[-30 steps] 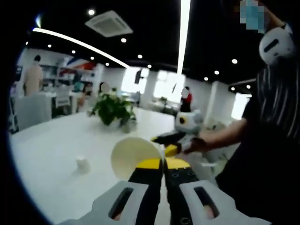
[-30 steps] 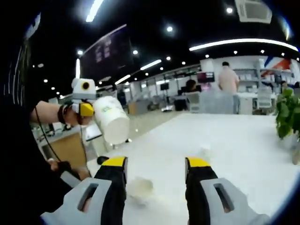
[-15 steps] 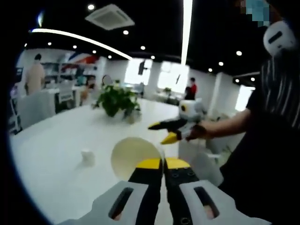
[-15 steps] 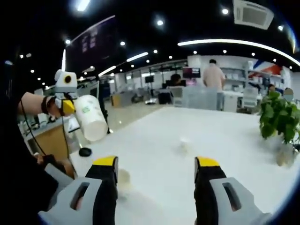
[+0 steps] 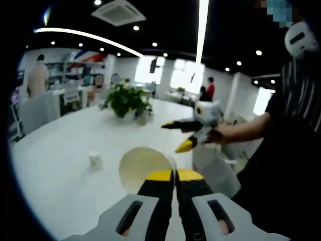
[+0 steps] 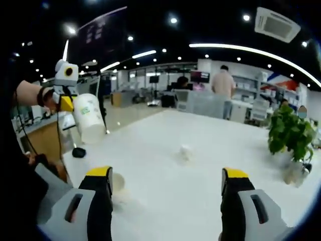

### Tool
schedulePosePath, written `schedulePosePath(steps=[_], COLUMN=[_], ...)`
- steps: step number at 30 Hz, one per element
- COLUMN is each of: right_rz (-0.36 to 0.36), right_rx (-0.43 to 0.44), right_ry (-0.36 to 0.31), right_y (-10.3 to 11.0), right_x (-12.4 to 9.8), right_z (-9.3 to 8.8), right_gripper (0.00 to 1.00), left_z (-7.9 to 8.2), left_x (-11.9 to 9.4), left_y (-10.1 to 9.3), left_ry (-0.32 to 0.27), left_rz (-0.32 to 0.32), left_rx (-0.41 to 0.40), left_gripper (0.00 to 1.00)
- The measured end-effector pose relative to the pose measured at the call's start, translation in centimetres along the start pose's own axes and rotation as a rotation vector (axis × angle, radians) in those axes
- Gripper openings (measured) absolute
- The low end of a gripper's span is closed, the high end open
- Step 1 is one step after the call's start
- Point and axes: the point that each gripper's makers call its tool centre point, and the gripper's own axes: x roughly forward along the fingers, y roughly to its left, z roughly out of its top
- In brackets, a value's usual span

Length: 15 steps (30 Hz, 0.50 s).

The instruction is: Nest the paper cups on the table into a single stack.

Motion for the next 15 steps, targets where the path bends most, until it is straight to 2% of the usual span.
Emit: schedulePosePath(steps=[3,8,11,15], right_rz=[-0.014,-0.002,0.006,0.007], right_rx=[-0.039,-0.109,-0.111,-0.111], right_ry=[0.016,0.024,0.028,0.033], right_y=[-0.2,0.1,0.2,0.1], right_x=[0.0,0.2,0.4,0.7], right_z=[-0.4,-0.5,-0.7,-1.2], right_gripper=[1.0,1.0,1.0,1.0], left_z=[-0.4,-0.5,-1.1,-2.4], left_x=[0.4,0.6,0.9,1.7], left_y=[0.1,0.6,0.9,0.7], left_ry=[0.02,0.032,0.079,0.182], left_rz=[0.002,0.012,0.029,0.022], left_rx=[-0.001,-0.025,-0.002,0.064], left_gripper=[0.0,0.0,0.0,0.0])
